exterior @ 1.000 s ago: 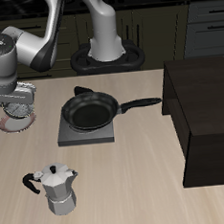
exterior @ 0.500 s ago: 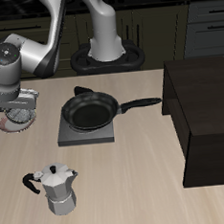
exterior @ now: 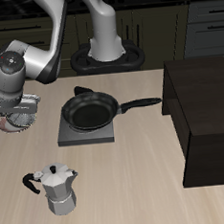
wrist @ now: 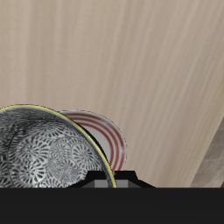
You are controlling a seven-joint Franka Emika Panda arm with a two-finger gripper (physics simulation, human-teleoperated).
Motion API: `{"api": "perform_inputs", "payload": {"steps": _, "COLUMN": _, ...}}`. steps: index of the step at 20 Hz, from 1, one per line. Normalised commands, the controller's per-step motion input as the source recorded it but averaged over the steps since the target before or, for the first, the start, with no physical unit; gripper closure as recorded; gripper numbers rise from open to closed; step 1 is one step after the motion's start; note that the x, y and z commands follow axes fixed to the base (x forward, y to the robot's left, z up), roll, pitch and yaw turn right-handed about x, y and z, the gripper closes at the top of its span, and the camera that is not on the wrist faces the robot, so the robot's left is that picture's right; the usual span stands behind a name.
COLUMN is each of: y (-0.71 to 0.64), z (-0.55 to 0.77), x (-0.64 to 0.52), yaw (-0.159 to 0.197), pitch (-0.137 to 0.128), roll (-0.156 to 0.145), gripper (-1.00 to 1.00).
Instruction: Place the bowl on the plate
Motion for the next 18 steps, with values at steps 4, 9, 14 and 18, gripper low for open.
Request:
{"api": "perform_inputs", "payload": {"steps": 4, "y": -0.07, "z": -0.13, "x": -0.01, "yaw": 0.027, "pitch": 0.038, "roll": -0.032, "gripper": 1.0}}
{"api": "perform_inputs", "payload": {"steps": 9, "y": -0.02, "z": -0.08, "x": -0.04, "yaw": 0.001, "pitch": 0.02, "roll": -0.004, "gripper": 1.0}}
{"api": "perform_inputs", "payload": {"steps": 14, "y": 0.0, "z": -0.02, "x": -0.04, "yaw": 0.016, "pitch": 0.023, "roll": -0.008, "gripper": 1.0}}
{"api": "perform_inputs", "payload": {"steps": 18, "y": 0.06, "z": 0.08, "x": -0.07, "yaw": 0.039, "pitch": -0.014, "roll": 0.003, "gripper": -1.0}}
